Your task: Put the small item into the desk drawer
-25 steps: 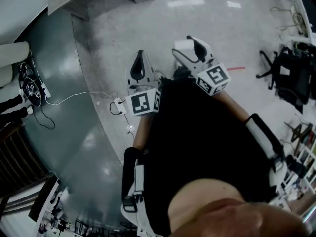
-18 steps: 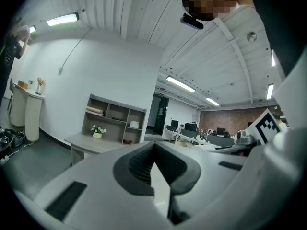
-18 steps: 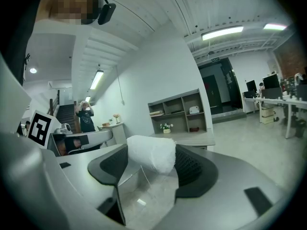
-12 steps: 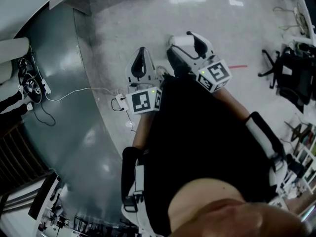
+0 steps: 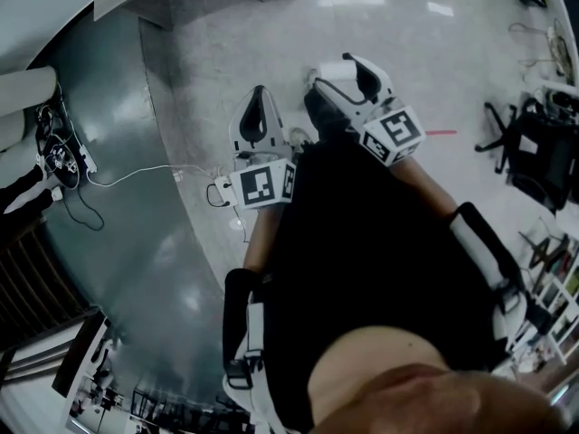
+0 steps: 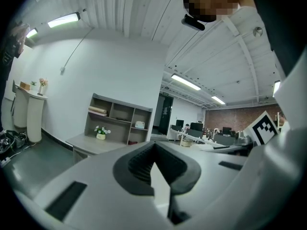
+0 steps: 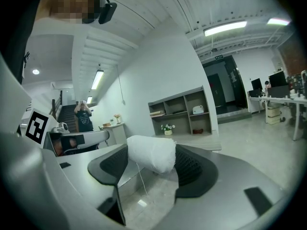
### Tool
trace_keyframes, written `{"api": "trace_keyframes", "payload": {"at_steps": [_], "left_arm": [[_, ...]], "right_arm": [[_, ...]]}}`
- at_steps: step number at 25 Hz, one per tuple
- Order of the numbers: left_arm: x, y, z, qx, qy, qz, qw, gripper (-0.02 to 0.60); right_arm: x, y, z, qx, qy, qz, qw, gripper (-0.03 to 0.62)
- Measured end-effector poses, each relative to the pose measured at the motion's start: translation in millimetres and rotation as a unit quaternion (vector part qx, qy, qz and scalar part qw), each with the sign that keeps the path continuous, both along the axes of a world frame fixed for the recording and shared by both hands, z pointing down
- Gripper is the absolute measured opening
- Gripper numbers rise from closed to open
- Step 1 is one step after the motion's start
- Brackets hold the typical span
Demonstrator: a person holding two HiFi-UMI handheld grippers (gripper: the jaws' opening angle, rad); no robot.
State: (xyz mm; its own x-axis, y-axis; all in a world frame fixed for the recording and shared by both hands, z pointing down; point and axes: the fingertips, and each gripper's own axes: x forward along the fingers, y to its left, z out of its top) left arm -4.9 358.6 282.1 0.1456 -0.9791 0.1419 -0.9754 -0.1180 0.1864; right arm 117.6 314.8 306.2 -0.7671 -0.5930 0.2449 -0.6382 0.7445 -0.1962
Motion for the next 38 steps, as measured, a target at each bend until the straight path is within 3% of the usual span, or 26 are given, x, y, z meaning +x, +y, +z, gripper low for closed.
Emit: {"api": "trace_keyframes", "payload": {"at_steps": [21,29,38], "left_arm": [[18.4,-208.0,3.9,-0.032,-0.002,-0.02,0.9993,-0.009],[22.6,-240.7,1.4,-0.033,-0.01,-0.047,0.9983,-0.009],[20.0,-274.1,5.9,-0.038,-0.013,-0.045,0.9982,-0.009]], "right_arm": [[15.4,-204.8,11.0,-0.022,0.002,-0.033,0.999,0.299],[26.6,-243.5,20.2,-0.028,0.002,-0.052,0.998,0.299],[23.3,-281.2,32.4,-0.033,0.002,-0.05,0.998,0.299]]}}
